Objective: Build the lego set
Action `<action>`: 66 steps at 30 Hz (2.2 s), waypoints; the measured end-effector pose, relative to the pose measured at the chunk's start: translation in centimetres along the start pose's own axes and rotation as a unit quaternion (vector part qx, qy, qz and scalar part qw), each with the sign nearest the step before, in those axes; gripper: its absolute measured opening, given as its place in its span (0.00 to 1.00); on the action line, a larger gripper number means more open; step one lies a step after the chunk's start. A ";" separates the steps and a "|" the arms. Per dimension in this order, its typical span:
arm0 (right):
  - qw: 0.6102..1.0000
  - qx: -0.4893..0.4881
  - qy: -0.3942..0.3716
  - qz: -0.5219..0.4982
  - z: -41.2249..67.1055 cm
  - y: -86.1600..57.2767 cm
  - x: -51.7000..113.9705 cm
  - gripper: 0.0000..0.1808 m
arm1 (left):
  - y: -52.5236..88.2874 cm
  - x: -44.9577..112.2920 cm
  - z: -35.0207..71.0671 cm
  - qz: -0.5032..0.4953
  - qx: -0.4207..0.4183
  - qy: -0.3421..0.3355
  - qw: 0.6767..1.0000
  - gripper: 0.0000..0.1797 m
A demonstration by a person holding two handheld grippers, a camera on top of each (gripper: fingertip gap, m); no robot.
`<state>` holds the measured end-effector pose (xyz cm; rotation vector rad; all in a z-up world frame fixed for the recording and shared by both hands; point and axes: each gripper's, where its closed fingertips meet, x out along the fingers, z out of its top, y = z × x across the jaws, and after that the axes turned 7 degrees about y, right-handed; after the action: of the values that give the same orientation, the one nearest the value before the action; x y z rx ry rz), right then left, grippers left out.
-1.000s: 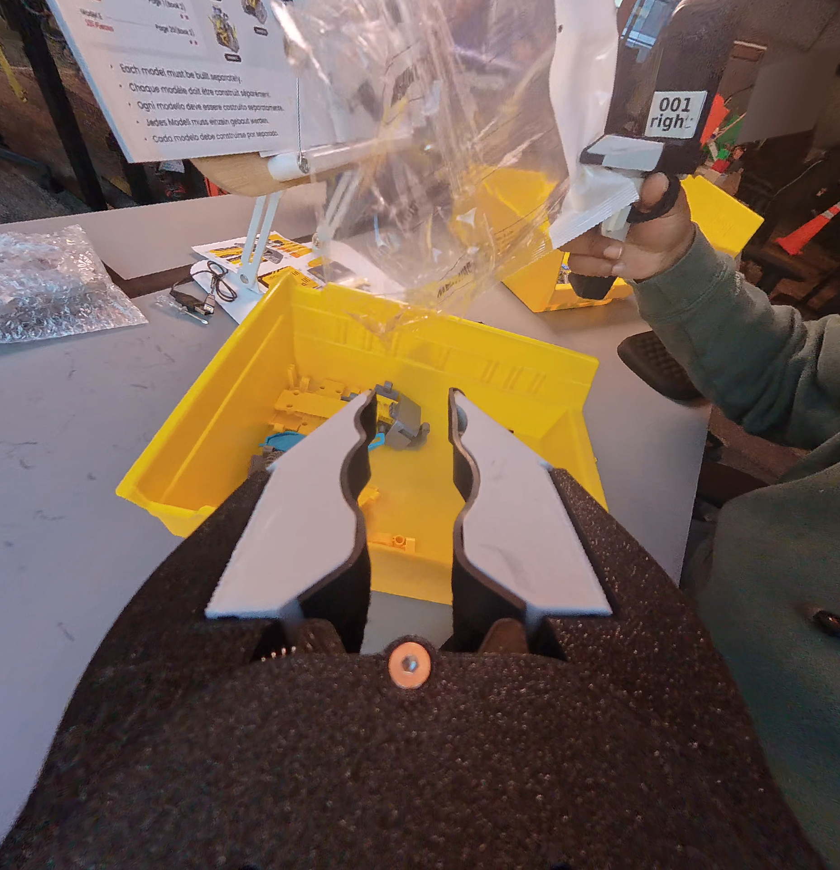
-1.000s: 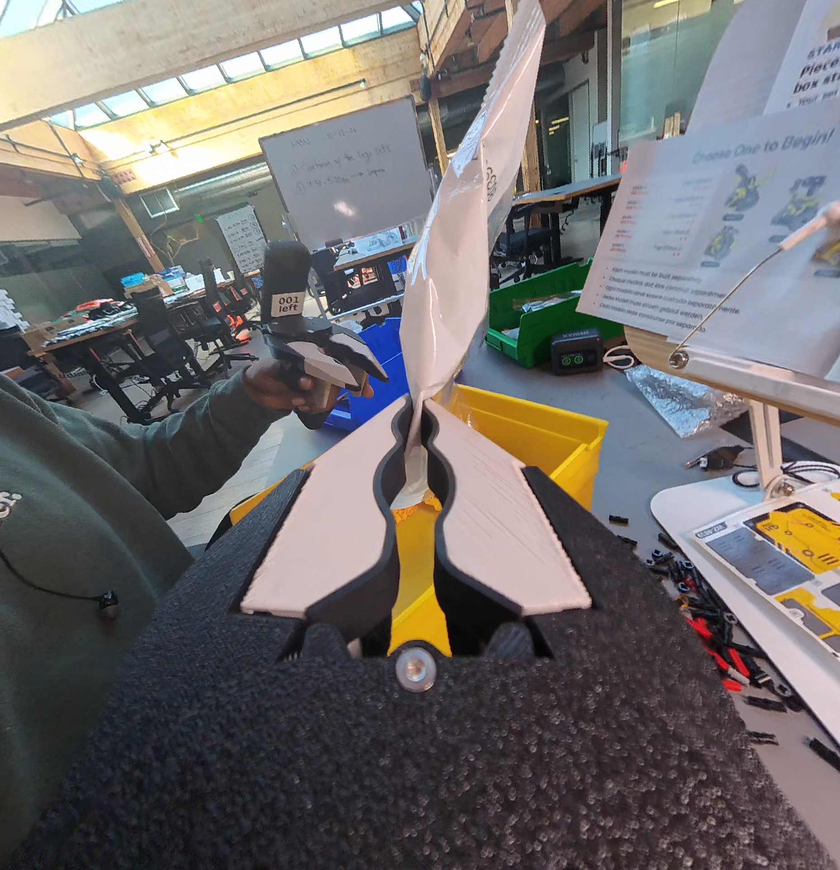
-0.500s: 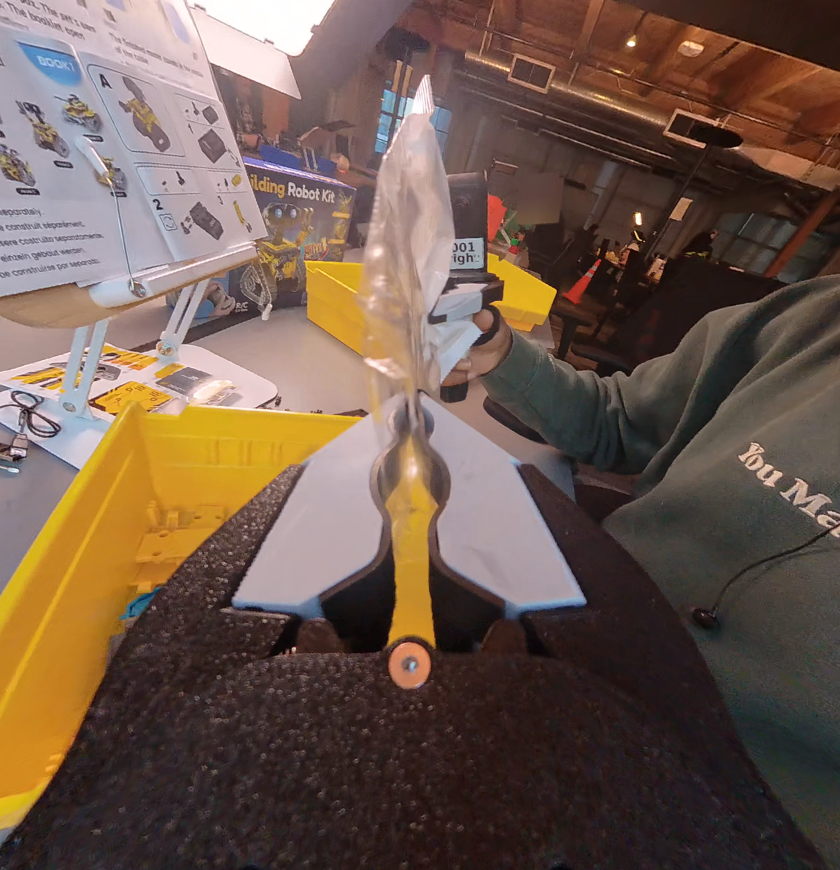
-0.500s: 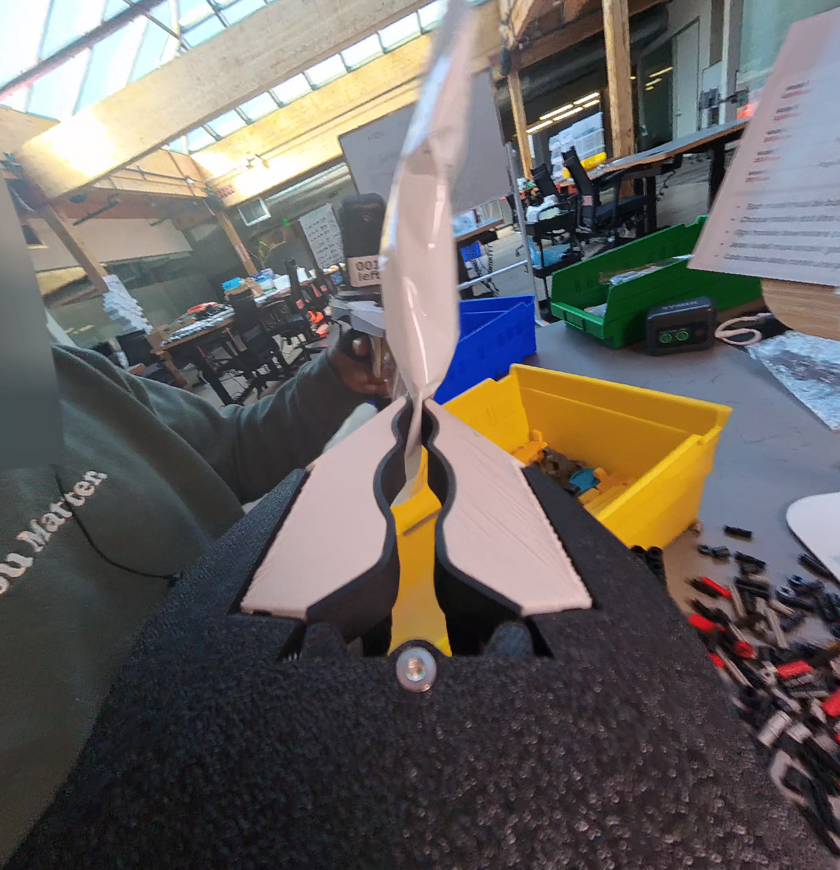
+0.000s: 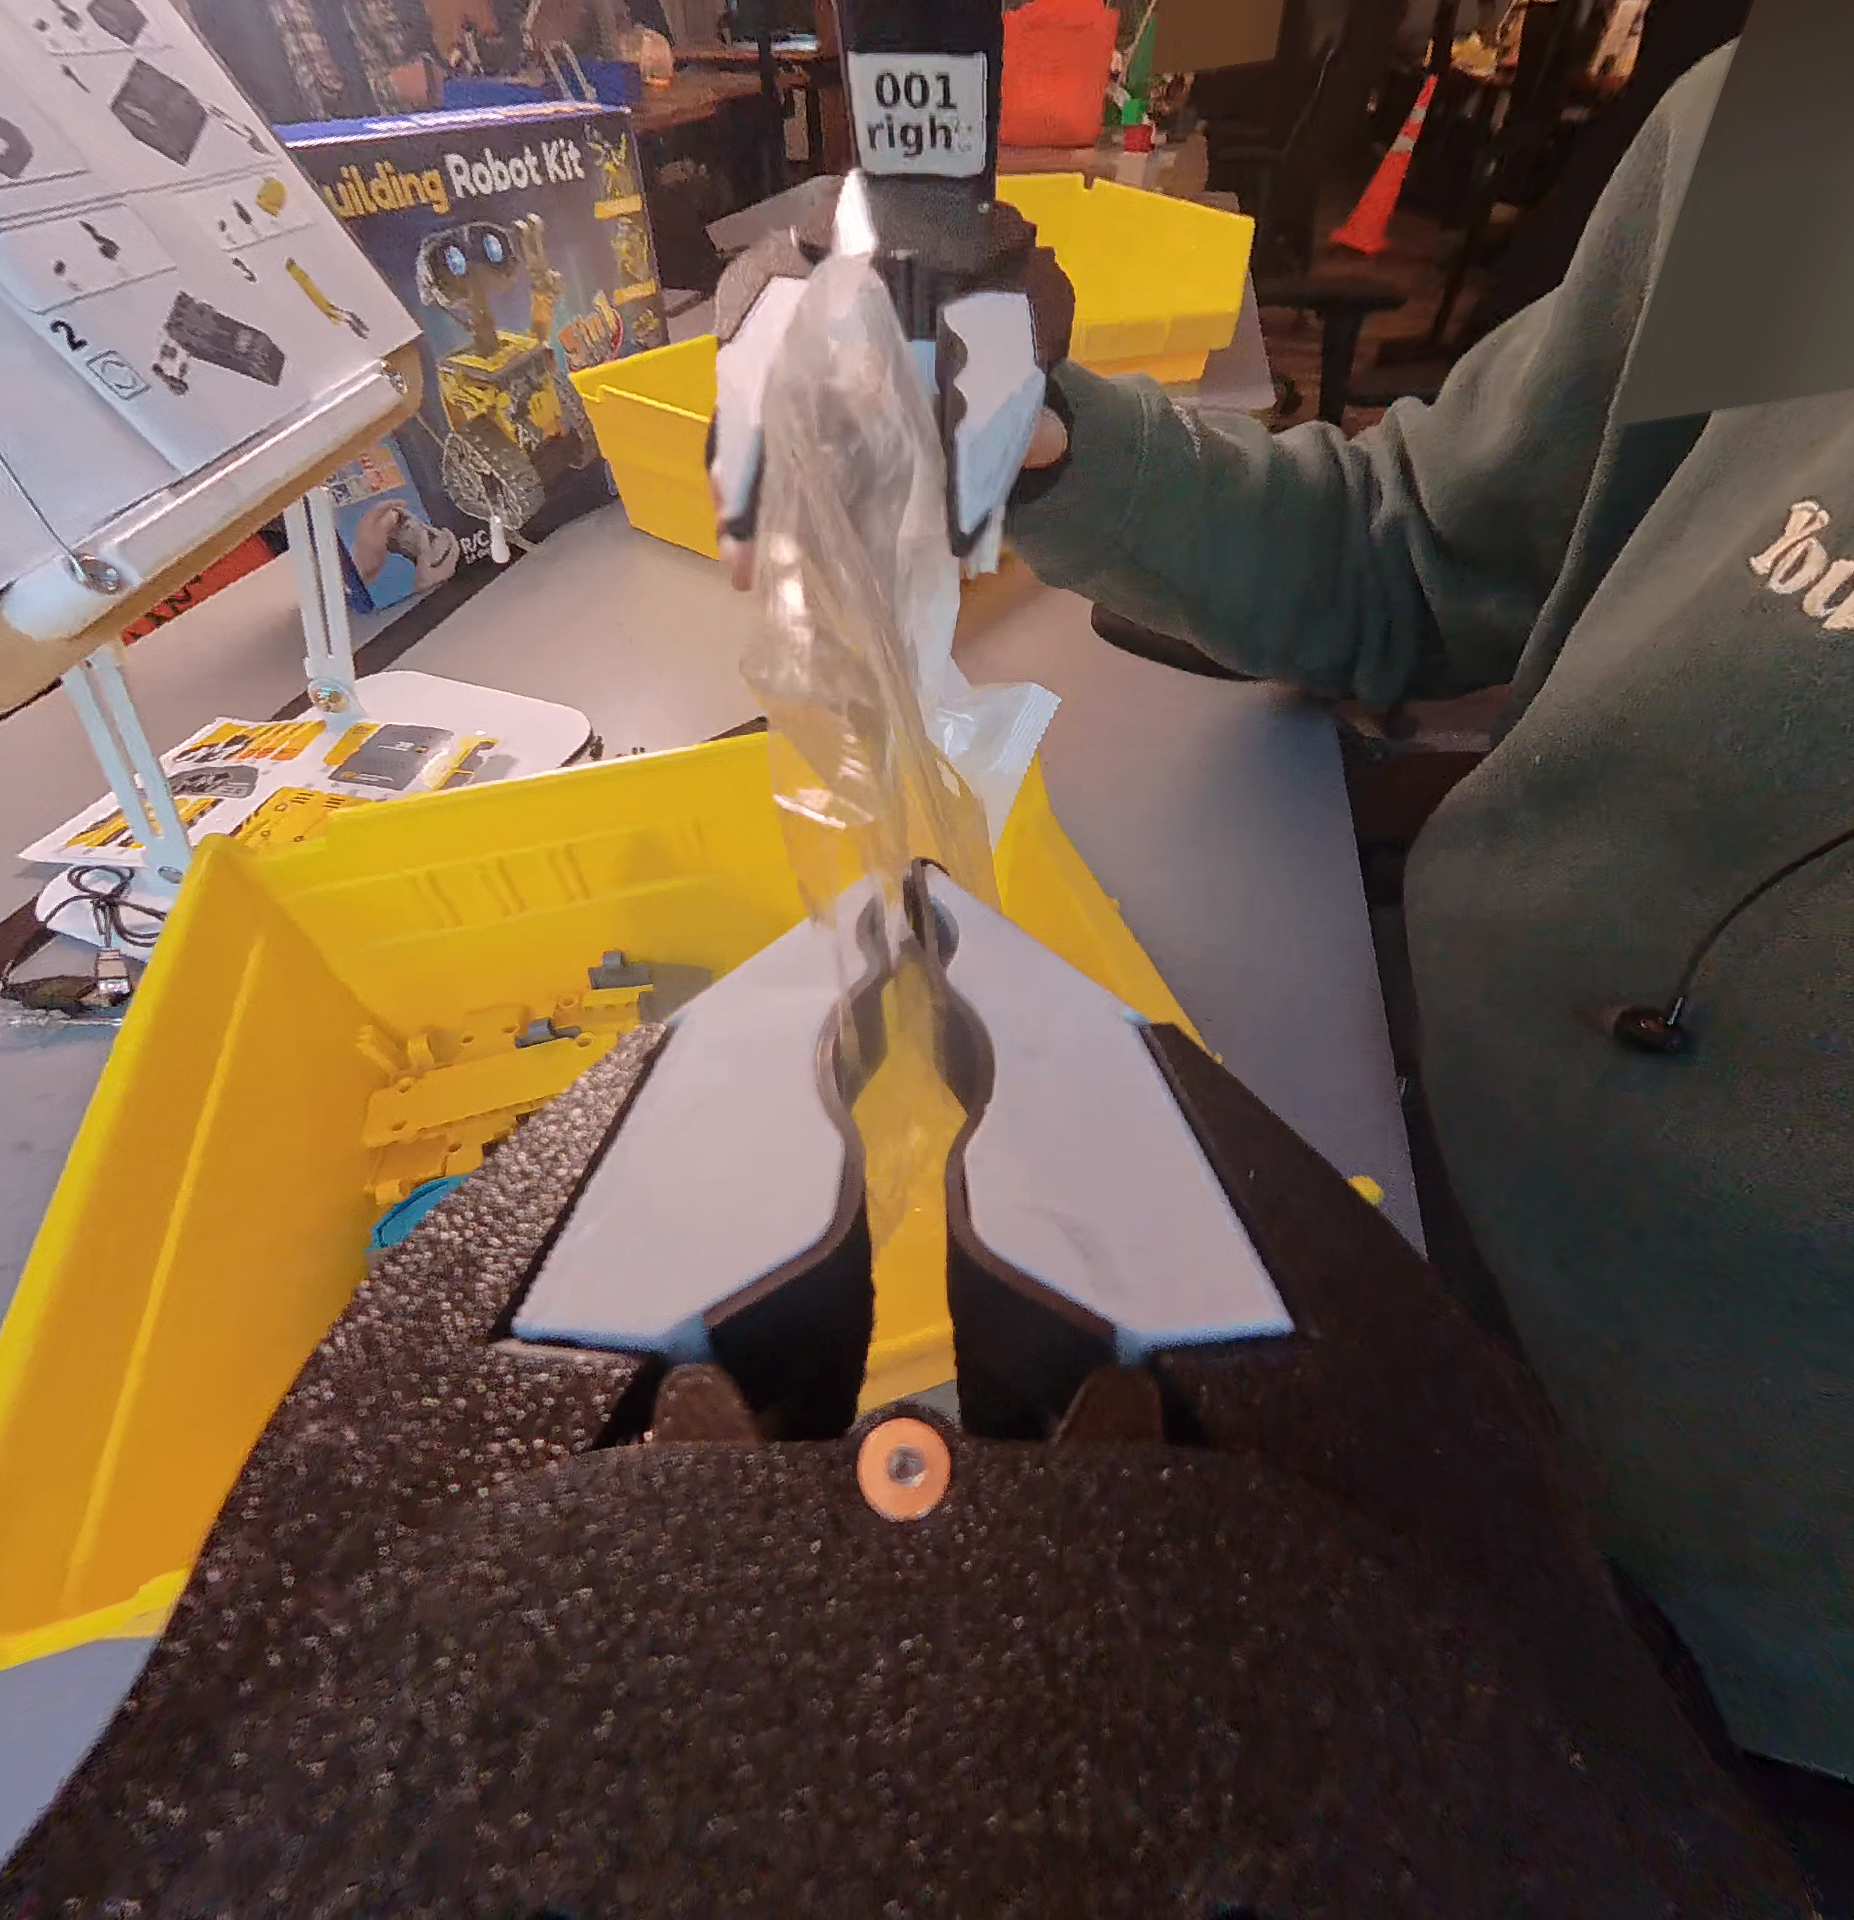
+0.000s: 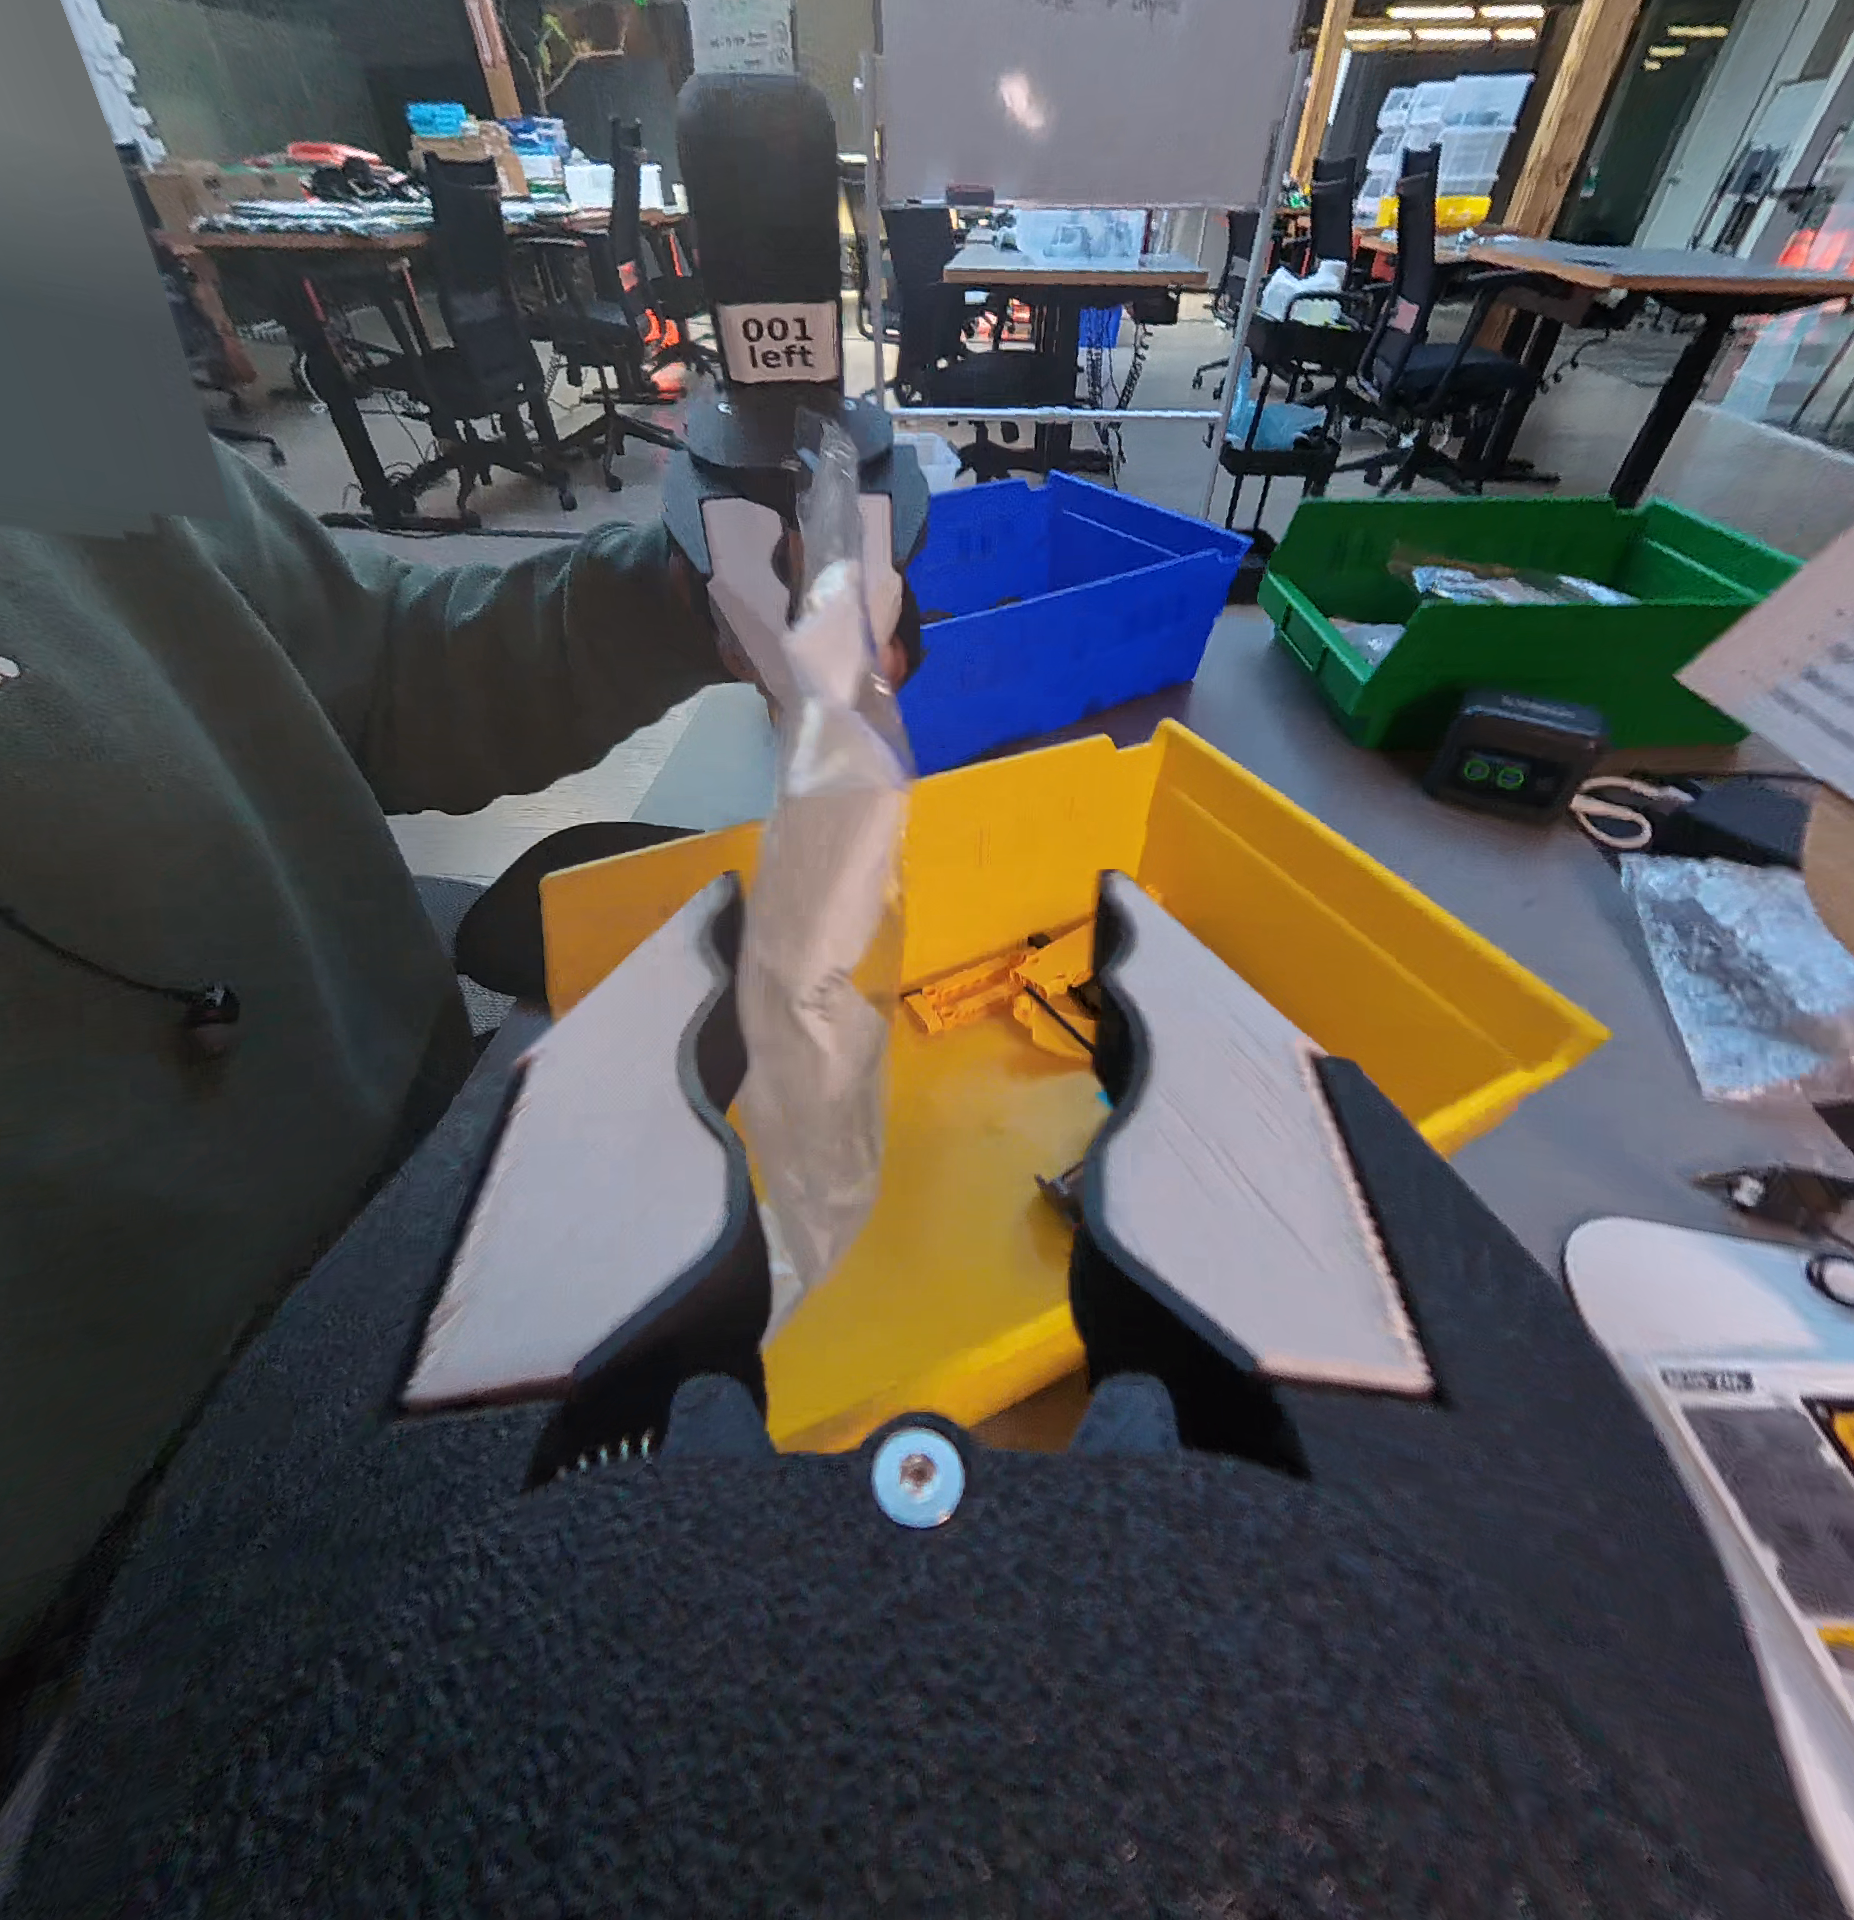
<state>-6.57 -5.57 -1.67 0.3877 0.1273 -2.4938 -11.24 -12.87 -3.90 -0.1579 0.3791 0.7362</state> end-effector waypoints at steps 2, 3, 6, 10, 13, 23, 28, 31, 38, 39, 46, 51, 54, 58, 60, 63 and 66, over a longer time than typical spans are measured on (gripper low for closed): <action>0.999 -0.035 -0.035 0.013 1.6 0.7 0.1 0.00 | 0.6 -0.1 -0.2 0.020 -0.001 0.012 1.000 0.00; 0.997 -0.047 -0.053 0.008 2.4 0.7 -0.3 0.00 | 0.9 -0.6 0.1 0.026 -0.013 -0.002 1.000 0.00; 0.996 -0.048 -0.074 -0.022 3.1 -0.1 -1.6 0.00 | 1.3 -2.5 0.8 0.025 -0.051 -0.046 0.997 0.00; 0.996 -0.006 -0.084 -0.012 3.1 -0.4 -1.5 0.00 | 2.0 -3.5 0.4 0.048 -0.052 -0.068 0.995 0.16; 0.992 0.038 -0.118 0.008 4.0 -0.9 -1.9 0.00 | 1.8 -3.6 0.8 0.015 -0.080 -0.097 0.992 0.40; 0.980 0.102 -0.170 0.032 5.0 -3.1 -1.9 0.00 | 2.5 -1.4 1.4 0.012 -0.083 -0.088 0.993 0.00; 0.986 0.093 -0.139 0.002 3.7 -3.9 -1.7 0.00 | 3.3 -2.2 0.4 0.025 -0.149 -0.085 0.985 0.00; 0.983 0.110 -0.145 0.003 3.3 -4.7 -1.8 0.00 | 3.2 -2.4 0.0 0.027 -0.173 -0.091 0.980 0.00; 0.987 0.079 -0.143 -0.001 3.7 -4.4 -2.3 0.00 | 3.6 -3.7 0.2 0.084 -0.134 -0.083 0.984 0.00; 0.989 0.058 -0.134 -0.016 3.7 -4.4 -2.4 0.00 | 3.6 -3.7 0.3 0.092 -0.128 -0.077 0.984 0.00; 0.987 -0.021 -0.070 -0.141 3.5 -5.4 -2.9 0.02 | 4.7 -5.3 1.8 0.201 -0.048 -0.041 0.977 0.00; 0.985 0.002 -0.058 -0.160 3.0 -6.6 -4.7 0.01 | 6.9 -11.2 1.7 0.336 -0.036 -0.015 0.941 0.00; 0.983 0.008 -0.053 -0.174 2.6 -7.2 -5.2 0.01 | 9.6 -17.5 1.2 0.447 -0.039 0.000 0.894 0.00; 0.985 0.005 -0.048 -0.167 2.5 -6.9 -4.7 0.01 | 15.0 -26.6 1.2 0.582 0.003 0.058 0.811 0.00; 0.986 0.003 -0.041 -0.162 2.3 -6.7 -4.1 0.01 | 18.6 -29.8 1.0 0.616 0.041 0.103 0.780 0.00; 0.987 0.002 -0.032 -0.157 1.8 -6.5 -3.2 0.01 | 24.7 -31.8 0.1 0.620 0.115 0.188 0.753 0.00; 0.988 0.009 -0.035 -0.149 1.5 -6.4 -2.6 0.01 | 30.9 -32.2 -2.1 0.604 0.200 0.290 0.715 0.00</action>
<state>-8.70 0.79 0.53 0.3074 0.1435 -2.8007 -54.65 -10.91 6.52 0.3436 1.3003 1.8927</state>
